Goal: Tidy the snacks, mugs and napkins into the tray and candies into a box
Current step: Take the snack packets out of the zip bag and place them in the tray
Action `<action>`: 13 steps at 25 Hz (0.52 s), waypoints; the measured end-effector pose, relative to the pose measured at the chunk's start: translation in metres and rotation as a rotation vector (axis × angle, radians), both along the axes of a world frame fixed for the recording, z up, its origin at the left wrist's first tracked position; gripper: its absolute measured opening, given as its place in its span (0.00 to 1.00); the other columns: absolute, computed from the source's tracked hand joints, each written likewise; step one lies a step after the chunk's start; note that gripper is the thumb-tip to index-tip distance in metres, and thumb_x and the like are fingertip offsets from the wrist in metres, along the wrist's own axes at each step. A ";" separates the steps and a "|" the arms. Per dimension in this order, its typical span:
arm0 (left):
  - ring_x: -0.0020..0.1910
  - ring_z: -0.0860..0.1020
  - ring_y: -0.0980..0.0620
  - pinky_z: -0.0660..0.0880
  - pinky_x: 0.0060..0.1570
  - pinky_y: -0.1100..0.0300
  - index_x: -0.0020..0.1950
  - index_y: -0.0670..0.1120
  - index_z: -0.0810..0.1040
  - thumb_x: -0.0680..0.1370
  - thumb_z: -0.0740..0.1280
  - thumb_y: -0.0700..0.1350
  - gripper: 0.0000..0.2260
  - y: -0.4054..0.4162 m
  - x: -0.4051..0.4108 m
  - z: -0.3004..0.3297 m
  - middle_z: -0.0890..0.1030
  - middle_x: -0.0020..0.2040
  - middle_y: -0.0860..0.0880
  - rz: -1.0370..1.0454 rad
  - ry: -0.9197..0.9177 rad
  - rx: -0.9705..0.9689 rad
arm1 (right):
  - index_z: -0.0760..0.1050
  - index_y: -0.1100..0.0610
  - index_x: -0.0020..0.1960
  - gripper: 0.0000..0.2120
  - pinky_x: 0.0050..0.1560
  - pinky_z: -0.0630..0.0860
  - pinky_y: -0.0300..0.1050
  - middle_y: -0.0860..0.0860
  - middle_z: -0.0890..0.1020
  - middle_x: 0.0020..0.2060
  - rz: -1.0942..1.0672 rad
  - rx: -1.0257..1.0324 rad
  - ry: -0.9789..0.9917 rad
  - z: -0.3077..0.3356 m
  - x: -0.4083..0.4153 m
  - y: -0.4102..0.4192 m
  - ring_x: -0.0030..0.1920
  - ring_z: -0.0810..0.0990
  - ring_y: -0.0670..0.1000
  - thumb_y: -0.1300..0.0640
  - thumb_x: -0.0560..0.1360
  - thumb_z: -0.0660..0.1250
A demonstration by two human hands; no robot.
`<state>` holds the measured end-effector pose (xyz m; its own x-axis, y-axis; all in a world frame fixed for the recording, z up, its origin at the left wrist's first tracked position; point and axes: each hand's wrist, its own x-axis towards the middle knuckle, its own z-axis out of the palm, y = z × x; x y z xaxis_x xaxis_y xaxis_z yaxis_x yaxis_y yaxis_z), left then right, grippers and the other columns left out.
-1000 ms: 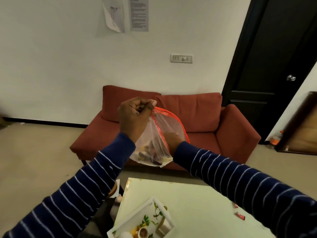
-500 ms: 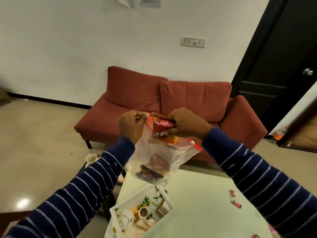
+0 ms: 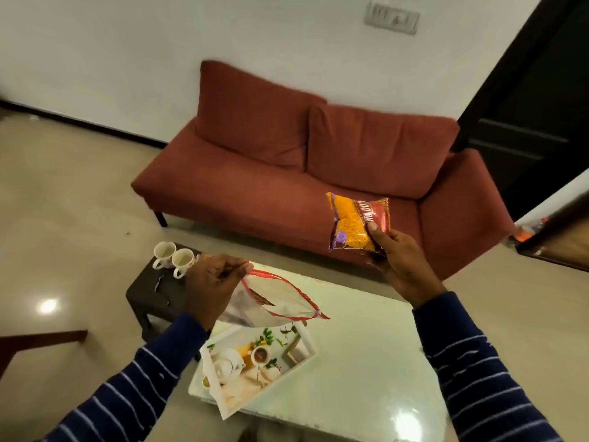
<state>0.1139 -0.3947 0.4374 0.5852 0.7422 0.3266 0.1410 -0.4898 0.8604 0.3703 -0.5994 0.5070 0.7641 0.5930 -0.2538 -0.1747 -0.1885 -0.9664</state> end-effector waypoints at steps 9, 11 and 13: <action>0.45 0.81 0.70 0.76 0.47 0.74 0.48 0.39 0.85 0.71 0.73 0.44 0.10 -0.019 -0.040 -0.140 0.84 0.45 0.51 0.123 0.121 -0.104 | 0.79 0.54 0.57 0.15 0.47 0.75 0.48 0.54 0.84 0.52 -0.077 -0.451 0.242 -0.254 0.012 0.010 0.56 0.81 0.56 0.46 0.76 0.71; 0.46 0.80 0.72 0.76 0.49 0.74 0.47 0.38 0.86 0.71 0.74 0.42 0.08 -0.024 -0.035 -0.179 0.84 0.45 0.51 0.151 0.149 -0.120 | 0.79 0.54 0.53 0.11 0.49 0.75 0.50 0.54 0.83 0.50 0.008 -0.515 0.274 -0.323 0.010 0.028 0.54 0.80 0.56 0.48 0.76 0.72; 0.46 0.81 0.69 0.77 0.48 0.72 0.46 0.38 0.86 0.71 0.76 0.40 0.06 -0.038 -0.037 -0.226 0.84 0.45 0.51 0.189 0.218 -0.117 | 0.79 0.56 0.52 0.11 0.51 0.74 0.51 0.55 0.82 0.49 0.081 -0.605 0.295 -0.401 0.005 0.039 0.51 0.79 0.55 0.50 0.76 0.73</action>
<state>0.0769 -0.4323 0.2110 0.4804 0.8695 0.1147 0.4072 -0.3370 0.8489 0.3756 -0.5605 0.1058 0.5713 0.3332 -0.7501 -0.3776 -0.7047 -0.6007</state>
